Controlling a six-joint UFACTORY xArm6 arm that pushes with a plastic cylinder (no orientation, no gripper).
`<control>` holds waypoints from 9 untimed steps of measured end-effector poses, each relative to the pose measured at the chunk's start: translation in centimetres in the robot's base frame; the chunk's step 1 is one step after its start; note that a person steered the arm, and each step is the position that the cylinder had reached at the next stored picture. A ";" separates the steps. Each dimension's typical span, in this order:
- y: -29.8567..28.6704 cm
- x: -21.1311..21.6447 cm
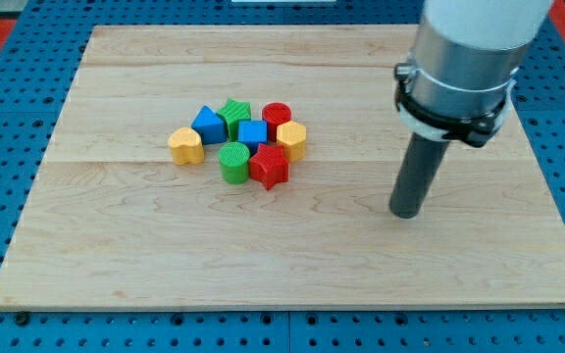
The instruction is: Move the blue cube below the red star
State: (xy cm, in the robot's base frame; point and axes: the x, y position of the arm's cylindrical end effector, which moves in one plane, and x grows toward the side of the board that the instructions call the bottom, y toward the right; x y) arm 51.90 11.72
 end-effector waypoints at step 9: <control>-10.2 -1.8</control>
State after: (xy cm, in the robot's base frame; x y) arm 50.09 1.57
